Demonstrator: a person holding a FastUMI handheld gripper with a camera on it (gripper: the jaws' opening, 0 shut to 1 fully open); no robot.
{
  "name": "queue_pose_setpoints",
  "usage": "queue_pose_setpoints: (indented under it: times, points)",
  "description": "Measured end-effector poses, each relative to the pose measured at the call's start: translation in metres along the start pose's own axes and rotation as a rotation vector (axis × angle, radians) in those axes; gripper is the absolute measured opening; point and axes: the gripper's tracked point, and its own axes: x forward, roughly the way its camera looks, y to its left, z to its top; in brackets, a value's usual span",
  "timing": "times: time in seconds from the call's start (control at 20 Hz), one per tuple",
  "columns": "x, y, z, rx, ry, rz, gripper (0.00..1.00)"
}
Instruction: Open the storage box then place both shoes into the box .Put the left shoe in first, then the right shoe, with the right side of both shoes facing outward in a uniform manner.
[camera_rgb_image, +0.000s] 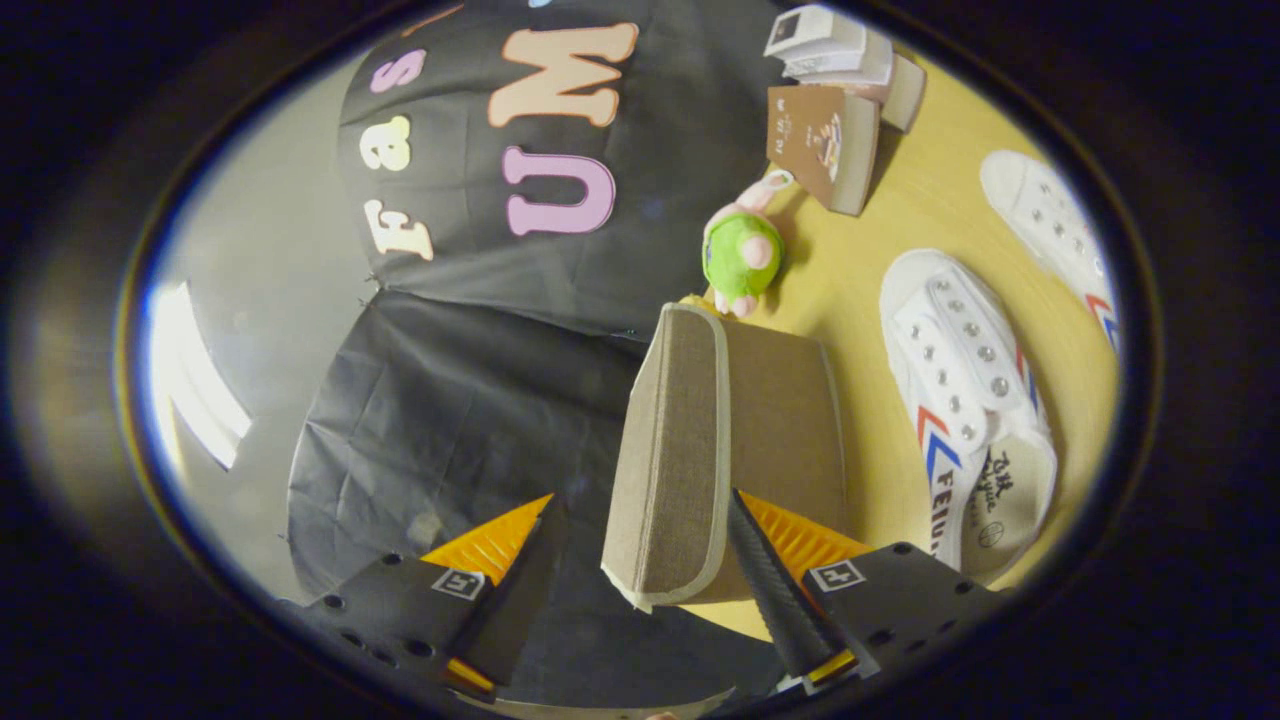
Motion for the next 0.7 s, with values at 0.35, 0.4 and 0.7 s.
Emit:
queue_pose_setpoints:
  times: [0.35,0.4,0.7]
  points:
    - [0.018,-0.019,-0.006,0.137,0.019,0.01,1.0]
    - [0.021,-0.021,-0.007,0.152,0.022,0.01,1.0]
    - [0.032,-0.025,-0.015,0.198,0.04,0.002,1.0]
